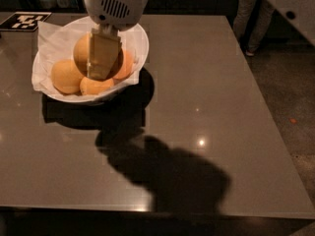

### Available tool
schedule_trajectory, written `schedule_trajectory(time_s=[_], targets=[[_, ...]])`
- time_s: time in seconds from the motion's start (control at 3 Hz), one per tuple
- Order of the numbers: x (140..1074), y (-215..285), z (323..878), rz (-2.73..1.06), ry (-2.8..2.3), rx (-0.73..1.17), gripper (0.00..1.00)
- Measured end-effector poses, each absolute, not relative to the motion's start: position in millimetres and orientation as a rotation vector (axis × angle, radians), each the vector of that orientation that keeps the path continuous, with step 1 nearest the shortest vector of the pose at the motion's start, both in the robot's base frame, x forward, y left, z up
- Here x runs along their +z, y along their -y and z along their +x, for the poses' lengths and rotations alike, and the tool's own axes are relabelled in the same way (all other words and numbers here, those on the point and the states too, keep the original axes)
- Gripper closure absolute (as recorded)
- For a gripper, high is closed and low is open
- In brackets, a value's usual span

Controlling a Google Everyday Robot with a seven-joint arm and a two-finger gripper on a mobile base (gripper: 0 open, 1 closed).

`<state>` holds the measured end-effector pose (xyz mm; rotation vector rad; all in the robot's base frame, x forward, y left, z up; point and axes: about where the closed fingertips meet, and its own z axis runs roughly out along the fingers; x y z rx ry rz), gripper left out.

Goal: Pick orange from white bowl

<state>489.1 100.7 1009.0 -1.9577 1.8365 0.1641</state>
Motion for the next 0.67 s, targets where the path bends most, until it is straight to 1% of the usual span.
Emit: schedule_trajectory(time_s=[0.67], targets=[[1032.7, -82.7, 439.8, -2.025, -1.697, 0.184, 1.0]])
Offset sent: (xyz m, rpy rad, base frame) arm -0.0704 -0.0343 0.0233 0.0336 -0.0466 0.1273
